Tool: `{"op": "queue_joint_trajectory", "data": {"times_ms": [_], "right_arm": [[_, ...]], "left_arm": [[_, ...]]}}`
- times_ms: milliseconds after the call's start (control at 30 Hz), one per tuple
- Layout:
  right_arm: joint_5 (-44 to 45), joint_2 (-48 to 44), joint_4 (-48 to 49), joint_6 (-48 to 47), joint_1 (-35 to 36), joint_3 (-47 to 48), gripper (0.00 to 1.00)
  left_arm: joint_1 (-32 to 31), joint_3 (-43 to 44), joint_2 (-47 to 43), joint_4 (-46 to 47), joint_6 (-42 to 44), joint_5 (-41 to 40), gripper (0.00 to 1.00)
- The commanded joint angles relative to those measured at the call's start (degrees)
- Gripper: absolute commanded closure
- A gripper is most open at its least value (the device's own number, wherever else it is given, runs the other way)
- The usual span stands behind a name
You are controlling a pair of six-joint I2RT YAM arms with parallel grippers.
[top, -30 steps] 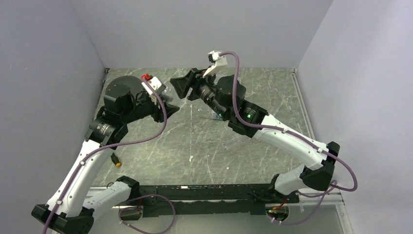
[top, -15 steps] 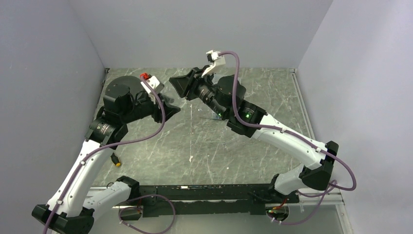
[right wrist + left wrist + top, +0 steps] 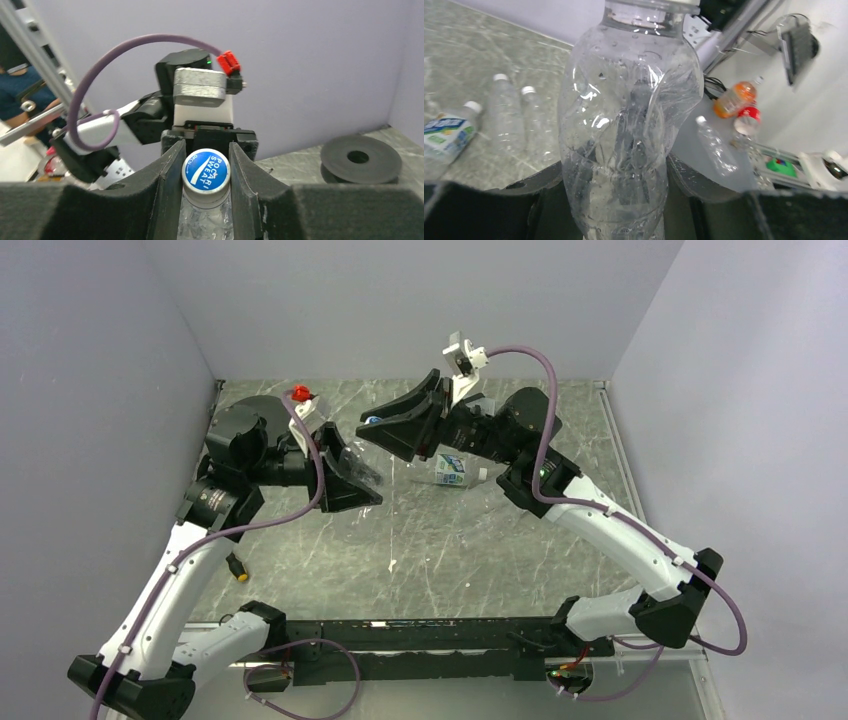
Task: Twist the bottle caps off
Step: Unscrew the bottle cap from the plastic bottle.
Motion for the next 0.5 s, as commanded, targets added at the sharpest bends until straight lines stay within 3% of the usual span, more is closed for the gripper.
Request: {"op": "queue_joint_trajectory", "data": {"times_ms": [0,67,100,133,233,333,467], "right_arm": [[-13.6,-0.4,4.5,0.5,-0.4,-0.6,1.0],[-12.8,-0.8,3.1,-0.2,-0.4,-0.5,1.0],[-10.8,-1.3,2.0,-0.7,-0.4,-0.6,0.95],[-7.0,-1.9,0.8,-1.3,-0.3,-0.7,0.82],[10.0,-4.6,-2.2,-1.4,0.1,-2.1,0.05],[26.9,-7.2,-0.5,1.9,1.9,-6.4,0.0],[40.7,-2.7,-10.9,1.9,6.3,1.1,0.0]], "left_arm": [[-1.0,1.1,-0.6,4.0,-3.1,12.0,0.64],[-1.0,1.2,-0.6,2.4,-1.7,11.6,0.64],[-1.0,1.5,-0.6,0.7,-0.1,11.1,0.64],[-1.0,1.9,-0.4,-0.9,1.7,10.0,0.65],[-1.1,2.3,-0.4,-4.6,6.8,2.9,0.67],[-1.0,3.1,0.2,-9.6,13.1,-5.1,0.65],[-1.0,3.5,1.4,-14.0,22.1,-11.7,0.67]]}}
